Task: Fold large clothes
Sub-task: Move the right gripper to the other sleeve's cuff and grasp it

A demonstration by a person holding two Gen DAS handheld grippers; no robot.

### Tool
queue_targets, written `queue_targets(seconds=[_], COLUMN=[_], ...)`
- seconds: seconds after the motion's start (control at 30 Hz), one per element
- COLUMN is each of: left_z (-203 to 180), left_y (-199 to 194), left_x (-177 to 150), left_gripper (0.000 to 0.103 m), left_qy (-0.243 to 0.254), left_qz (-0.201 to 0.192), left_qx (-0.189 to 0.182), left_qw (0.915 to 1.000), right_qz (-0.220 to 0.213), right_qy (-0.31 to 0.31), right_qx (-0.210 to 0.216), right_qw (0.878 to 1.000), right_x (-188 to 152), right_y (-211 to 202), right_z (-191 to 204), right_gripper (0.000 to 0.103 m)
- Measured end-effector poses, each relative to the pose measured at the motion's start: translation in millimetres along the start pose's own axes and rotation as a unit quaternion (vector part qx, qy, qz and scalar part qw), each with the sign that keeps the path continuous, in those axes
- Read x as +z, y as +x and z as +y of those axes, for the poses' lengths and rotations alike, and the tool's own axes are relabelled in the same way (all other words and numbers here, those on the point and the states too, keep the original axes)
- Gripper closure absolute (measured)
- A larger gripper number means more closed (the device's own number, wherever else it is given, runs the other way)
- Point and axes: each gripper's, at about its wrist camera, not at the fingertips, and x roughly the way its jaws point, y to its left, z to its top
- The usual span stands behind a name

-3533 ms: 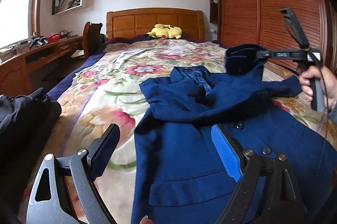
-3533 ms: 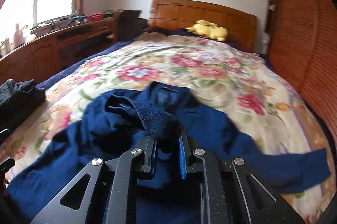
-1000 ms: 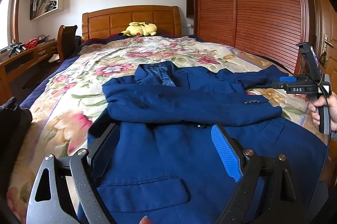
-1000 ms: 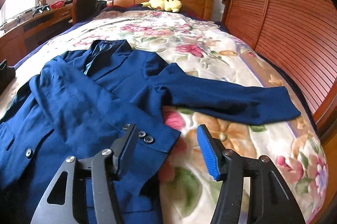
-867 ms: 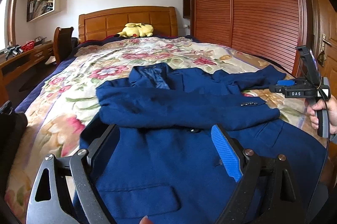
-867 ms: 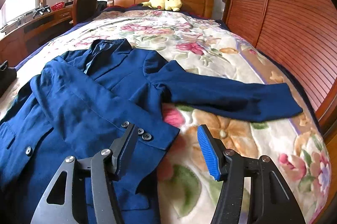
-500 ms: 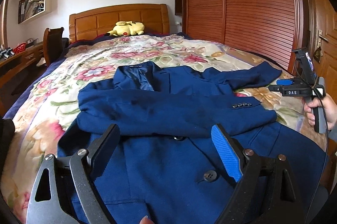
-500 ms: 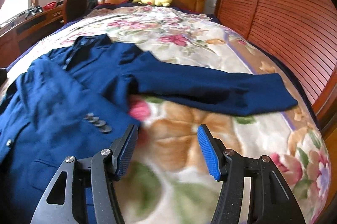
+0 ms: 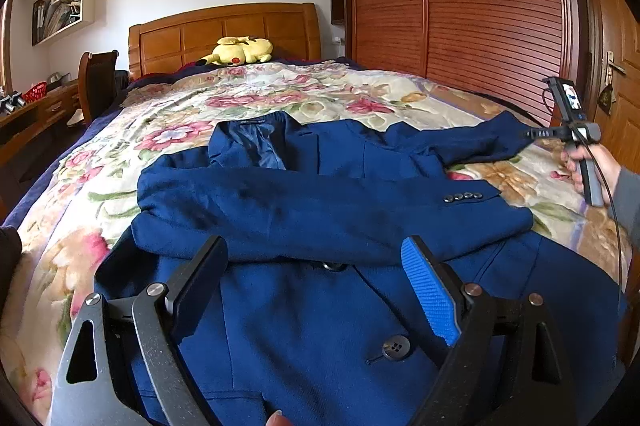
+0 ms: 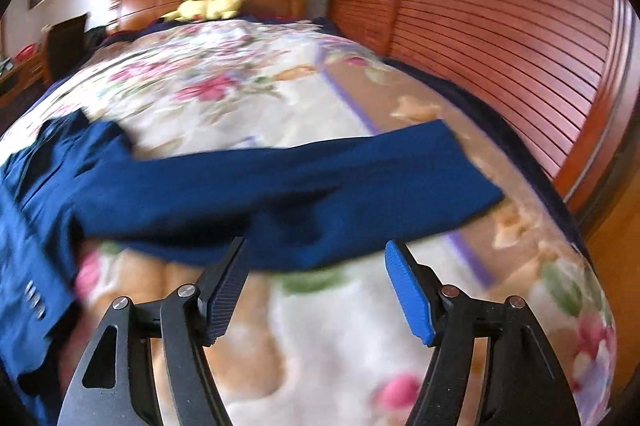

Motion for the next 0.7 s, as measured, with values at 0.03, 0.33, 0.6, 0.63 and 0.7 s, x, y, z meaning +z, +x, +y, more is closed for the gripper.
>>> queue_targets(seconds=[0.03, 0.33, 0.6, 0.63, 0.7], left_z=[0, -1, -1, -1, -1], left_y=[1, 9, 13, 14, 14], left_x=[-1, -6, -7, -7, -8], left_gripper=[0.014, 0.014, 0.014, 0.014, 0.014], left_qy=[0.0, 0.001, 0.002, 0.002, 0.003], left_qz=[0.001, 0.013, 0.02, 0.021, 0.022], left_qx=[0.001, 0.002, 0.002, 0.002, 0.002], left_qw=[1.0, 0.9999, 0.9998, 0.9998, 0.9998], right_qz=[0.001, 0.027, 0.084, 0.084, 0.082], right_qy=[0.007, 0.086, 0.128, 0.122, 0.116], right_qx=[-0.006, -0.051, -0.059, -0.062, -0.066], right_qw=[1.0, 0.995, 0.986, 0.987, 0.988], right_x=[4, 29, 24, 24, 27], right_y=[5, 45, 83, 86, 90], right_z=[-5, -48, -62, -60, -58], right_gripper=[0.032, 0.032, 0.032, 0.032, 0.032])
